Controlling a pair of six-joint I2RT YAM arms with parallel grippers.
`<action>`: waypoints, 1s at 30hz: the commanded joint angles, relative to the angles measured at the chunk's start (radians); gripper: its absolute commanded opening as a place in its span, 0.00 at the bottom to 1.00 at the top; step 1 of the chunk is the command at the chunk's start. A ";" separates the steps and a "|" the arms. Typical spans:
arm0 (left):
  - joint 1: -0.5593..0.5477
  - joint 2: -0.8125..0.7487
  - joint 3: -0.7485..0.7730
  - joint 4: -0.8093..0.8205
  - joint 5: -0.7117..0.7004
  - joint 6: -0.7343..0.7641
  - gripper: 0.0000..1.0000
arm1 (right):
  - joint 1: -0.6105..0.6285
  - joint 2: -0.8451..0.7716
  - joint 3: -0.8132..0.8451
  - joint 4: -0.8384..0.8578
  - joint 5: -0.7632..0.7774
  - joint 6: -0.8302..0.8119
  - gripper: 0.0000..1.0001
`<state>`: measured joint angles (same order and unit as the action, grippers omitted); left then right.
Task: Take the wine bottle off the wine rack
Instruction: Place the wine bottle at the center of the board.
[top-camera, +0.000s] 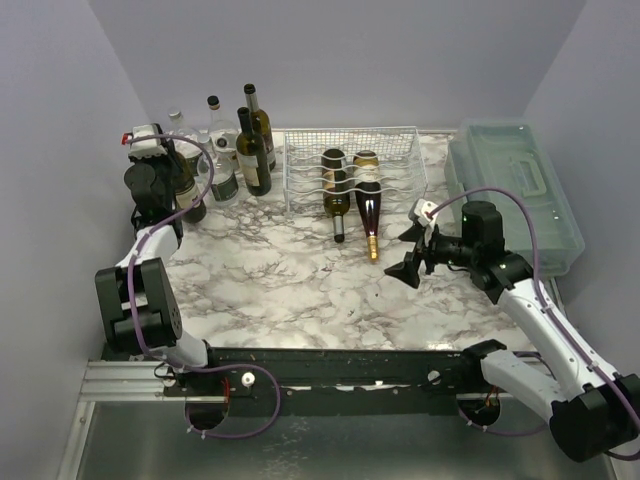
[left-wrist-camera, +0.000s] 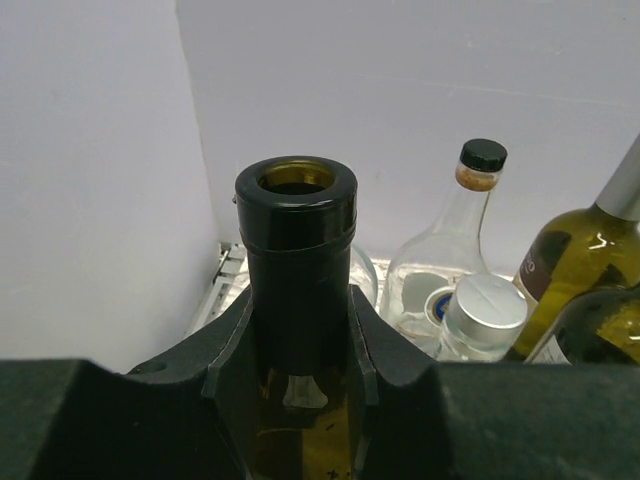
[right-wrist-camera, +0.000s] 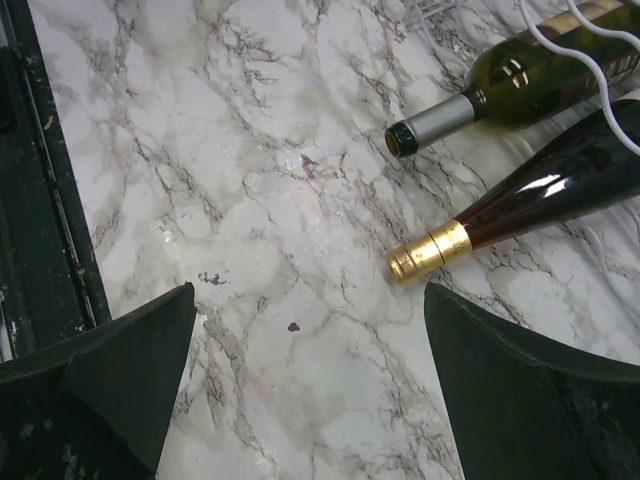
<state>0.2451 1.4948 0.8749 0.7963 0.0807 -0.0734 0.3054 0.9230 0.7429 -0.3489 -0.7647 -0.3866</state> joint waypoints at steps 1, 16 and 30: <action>0.014 0.041 0.091 0.197 0.029 0.015 0.00 | -0.008 0.021 0.013 -0.029 0.027 -0.032 0.99; 0.023 0.148 0.128 0.267 0.046 -0.003 0.05 | -0.014 0.067 0.026 -0.058 0.018 -0.058 0.99; 0.028 0.196 0.124 0.300 0.056 -0.016 0.15 | -0.017 0.079 0.030 -0.069 0.008 -0.067 0.99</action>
<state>0.2626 1.6878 0.9535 0.9474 0.1131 -0.0696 0.2924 0.9943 0.7452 -0.3996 -0.7540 -0.4389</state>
